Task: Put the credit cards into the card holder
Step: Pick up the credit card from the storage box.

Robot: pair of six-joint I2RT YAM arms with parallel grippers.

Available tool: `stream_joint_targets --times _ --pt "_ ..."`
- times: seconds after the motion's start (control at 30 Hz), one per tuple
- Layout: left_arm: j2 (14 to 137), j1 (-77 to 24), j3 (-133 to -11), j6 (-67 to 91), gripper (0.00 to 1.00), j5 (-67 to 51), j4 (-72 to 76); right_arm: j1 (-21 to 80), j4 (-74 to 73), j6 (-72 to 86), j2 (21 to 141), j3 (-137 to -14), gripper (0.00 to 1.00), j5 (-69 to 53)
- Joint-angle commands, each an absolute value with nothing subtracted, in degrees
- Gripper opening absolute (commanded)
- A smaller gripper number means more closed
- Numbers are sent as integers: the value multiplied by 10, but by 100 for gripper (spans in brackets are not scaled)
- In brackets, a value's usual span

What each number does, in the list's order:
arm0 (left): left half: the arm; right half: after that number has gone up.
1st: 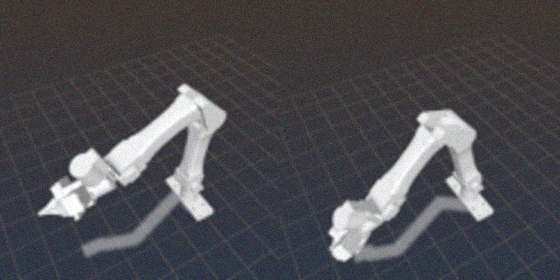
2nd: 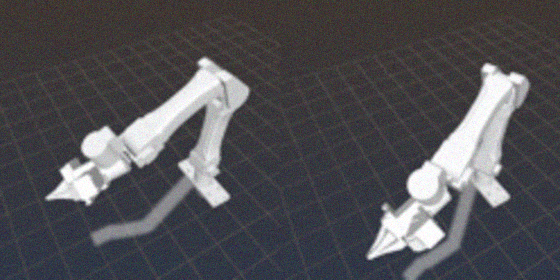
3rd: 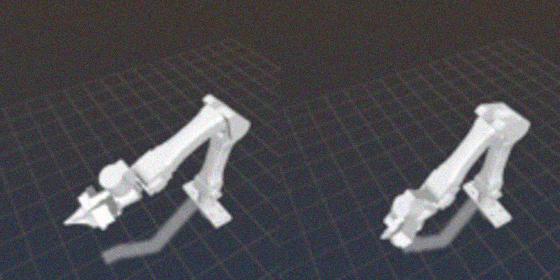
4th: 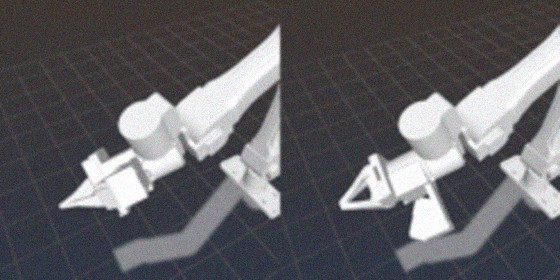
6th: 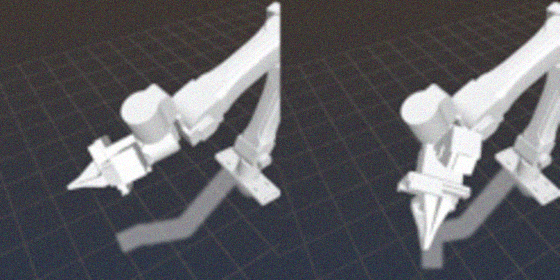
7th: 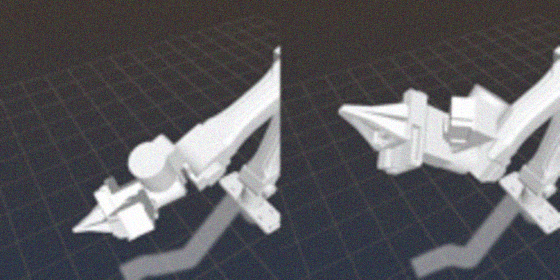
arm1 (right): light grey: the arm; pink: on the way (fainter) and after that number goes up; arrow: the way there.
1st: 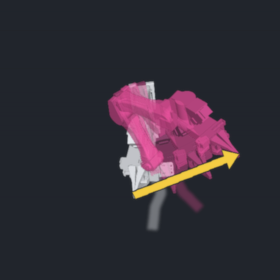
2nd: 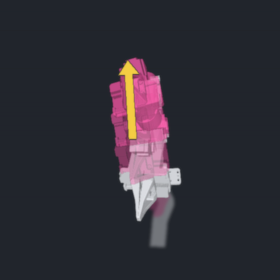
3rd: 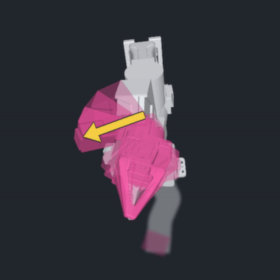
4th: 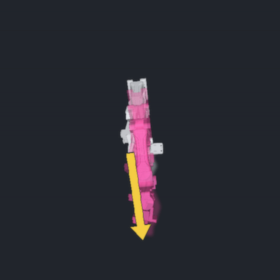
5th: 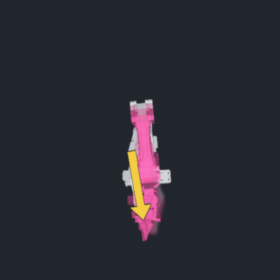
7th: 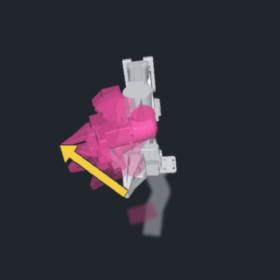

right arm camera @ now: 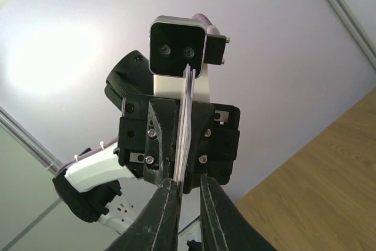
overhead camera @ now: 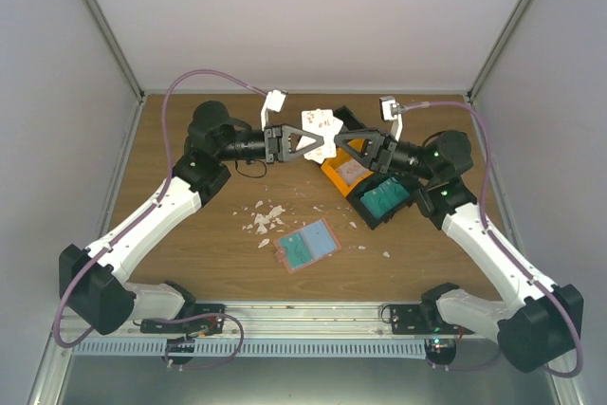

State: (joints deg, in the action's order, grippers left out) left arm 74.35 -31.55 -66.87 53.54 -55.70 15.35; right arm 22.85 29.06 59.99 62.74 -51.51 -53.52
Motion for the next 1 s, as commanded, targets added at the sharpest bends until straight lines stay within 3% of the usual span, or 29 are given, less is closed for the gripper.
stream_joint_targets --times 0.0,0.3,0.53,0.7,0.83,0.97 --pt "738 -335 -664 540 0 -624 188 229 328 632 644 -501 13 -528" --pt "739 -335 -661 536 0 -611 177 229 374 642 630 -490 31 -527" --pt "736 -335 -657 535 0 -608 173 229 425 664 628 -477 34 -527" --pt "735 -334 -659 528 0 -595 158 229 453 666 626 -474 48 -537" --pt "736 -333 -659 529 0 -594 158 229 440 662 624 -474 47 -531" --pt "733 -333 -658 531 0 -594 160 229 430 661 623 -469 36 -518"
